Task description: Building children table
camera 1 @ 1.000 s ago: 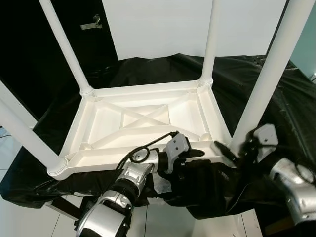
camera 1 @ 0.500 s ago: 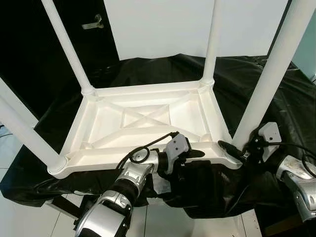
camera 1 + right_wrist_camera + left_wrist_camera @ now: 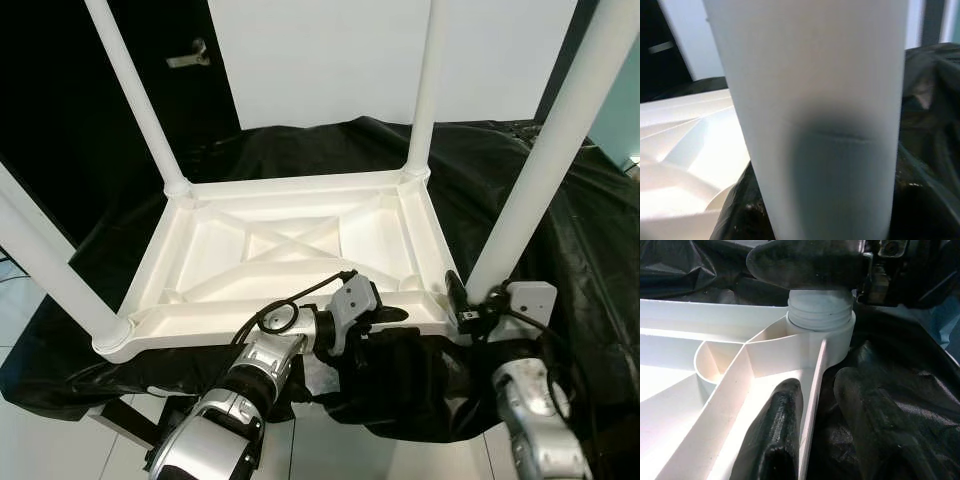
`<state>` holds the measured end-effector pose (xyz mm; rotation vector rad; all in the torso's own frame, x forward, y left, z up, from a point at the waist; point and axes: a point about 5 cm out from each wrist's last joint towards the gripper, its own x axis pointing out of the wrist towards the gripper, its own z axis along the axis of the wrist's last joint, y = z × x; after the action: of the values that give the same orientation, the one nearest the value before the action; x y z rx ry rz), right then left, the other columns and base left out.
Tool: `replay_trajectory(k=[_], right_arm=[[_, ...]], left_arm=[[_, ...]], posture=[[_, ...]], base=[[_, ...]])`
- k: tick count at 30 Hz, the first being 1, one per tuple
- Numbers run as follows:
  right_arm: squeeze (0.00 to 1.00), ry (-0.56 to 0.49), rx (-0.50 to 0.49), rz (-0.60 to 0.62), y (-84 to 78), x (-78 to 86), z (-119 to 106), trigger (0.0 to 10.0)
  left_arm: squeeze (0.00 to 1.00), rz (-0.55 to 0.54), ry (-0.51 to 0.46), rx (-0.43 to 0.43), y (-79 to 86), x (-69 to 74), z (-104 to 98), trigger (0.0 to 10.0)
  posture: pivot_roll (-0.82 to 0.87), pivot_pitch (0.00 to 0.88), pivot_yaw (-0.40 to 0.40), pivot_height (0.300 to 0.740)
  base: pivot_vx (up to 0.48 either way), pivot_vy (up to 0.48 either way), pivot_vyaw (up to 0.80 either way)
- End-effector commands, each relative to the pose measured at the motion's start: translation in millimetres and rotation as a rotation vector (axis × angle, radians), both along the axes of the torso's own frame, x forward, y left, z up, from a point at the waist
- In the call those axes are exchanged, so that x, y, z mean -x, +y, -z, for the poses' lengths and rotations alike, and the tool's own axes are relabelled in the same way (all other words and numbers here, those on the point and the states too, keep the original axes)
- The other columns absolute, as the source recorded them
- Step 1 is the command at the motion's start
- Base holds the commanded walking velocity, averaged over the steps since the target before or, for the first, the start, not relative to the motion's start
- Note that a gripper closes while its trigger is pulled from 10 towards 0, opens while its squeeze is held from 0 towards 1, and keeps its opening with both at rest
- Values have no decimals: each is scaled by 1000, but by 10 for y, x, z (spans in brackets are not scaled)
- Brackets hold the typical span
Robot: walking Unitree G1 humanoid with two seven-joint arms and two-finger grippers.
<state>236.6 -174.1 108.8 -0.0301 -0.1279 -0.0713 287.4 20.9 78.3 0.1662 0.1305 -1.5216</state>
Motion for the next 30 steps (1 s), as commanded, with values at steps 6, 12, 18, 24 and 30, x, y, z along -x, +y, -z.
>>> replay_trajectory(k=[6,12,18,24,30], right_arm=[[0,34,-6,56,-34,-95,30,0],[671,34,25,5,87,-118,32,10000],[427,24,160,-258,62,-170,-20,10000],[0,61,181,-496,-121,-188,-134,10000],[0,99,248,-596,-292,-199,-218,10000]], left_arm=[[0,85,153,-137,51,255,380,10000],[0,79,149,-132,44,239,365,10000],[0,71,153,-134,73,243,382,10000],[0,76,151,-135,57,238,374,10000],[0,78,148,-132,39,229,360,10000]], posture=[[-145,0,58,740],[-140,0,55,740],[-147,0,56,740],[-157,0,59,740],[-155,0,57,740]], base=[[0,0,0],[0,0,0],[0,0,0],[0,0,0],[0,0,0]])
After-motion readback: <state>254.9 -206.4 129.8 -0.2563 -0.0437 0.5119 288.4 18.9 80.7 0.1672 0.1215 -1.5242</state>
